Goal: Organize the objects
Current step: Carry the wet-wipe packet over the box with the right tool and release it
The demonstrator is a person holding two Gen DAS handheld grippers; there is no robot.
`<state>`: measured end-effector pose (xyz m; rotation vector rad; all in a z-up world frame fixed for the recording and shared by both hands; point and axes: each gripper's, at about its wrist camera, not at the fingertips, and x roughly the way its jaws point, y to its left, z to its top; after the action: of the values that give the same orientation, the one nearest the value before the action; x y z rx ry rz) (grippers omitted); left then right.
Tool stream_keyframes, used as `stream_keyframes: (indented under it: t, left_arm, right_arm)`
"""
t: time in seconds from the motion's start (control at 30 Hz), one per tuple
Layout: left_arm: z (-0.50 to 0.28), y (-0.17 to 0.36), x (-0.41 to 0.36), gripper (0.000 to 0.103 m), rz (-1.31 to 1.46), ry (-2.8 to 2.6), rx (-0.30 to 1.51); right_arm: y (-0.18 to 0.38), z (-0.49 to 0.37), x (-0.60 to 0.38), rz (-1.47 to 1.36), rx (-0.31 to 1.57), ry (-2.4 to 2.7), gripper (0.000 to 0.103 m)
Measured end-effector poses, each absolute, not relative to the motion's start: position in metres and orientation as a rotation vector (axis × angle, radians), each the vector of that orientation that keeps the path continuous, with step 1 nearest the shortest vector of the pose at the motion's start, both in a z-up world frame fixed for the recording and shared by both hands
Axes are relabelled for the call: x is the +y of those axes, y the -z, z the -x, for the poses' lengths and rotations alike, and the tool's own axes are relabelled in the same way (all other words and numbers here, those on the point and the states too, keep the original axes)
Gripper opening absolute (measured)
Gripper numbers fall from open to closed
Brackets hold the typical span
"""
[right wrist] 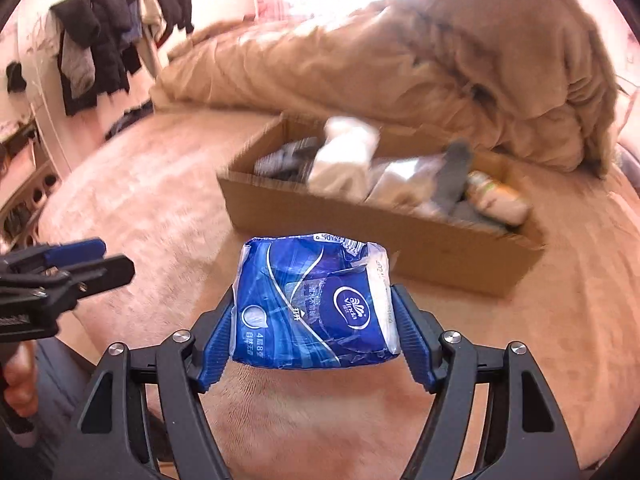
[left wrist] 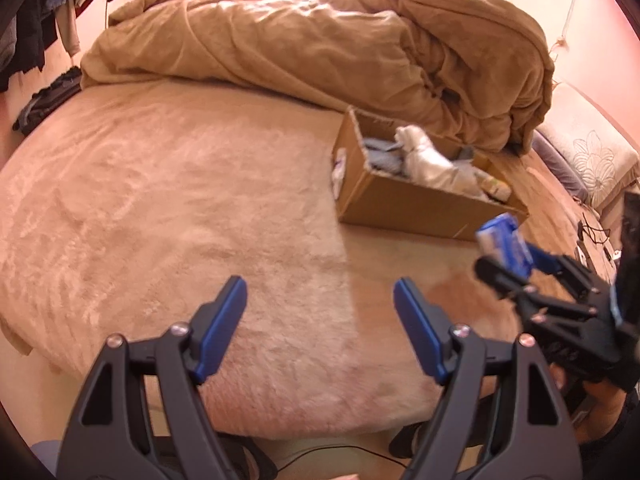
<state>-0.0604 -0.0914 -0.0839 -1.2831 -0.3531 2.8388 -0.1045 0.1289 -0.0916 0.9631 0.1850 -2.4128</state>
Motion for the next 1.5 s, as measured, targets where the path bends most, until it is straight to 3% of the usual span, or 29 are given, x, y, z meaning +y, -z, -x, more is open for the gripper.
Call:
stream_keyframes:
  t: [0.4, 0.7, 1.5]
  left_arm:
    - [0.065, 0.022, -0.050, 0.077, 1.171, -2.854, -0.272]
    - [0.101, -0.003, -0.019, 0.077, 1.096, -2.824, -0.214]
    - [0.226, 0.044, -0.036, 0.077, 1.120, -2.808, -0.206]
  right_arm:
    - [0.013, 0.088, 0.204, -0.875, 0.094, 2.504, 0.075]
    - [-0.015, 0.099, 0.226, -0.831, 0.047, 2.543, 0.075]
    - [0.041, 0.230, 0.178, -0.998, 0.033, 2.501, 0.075]
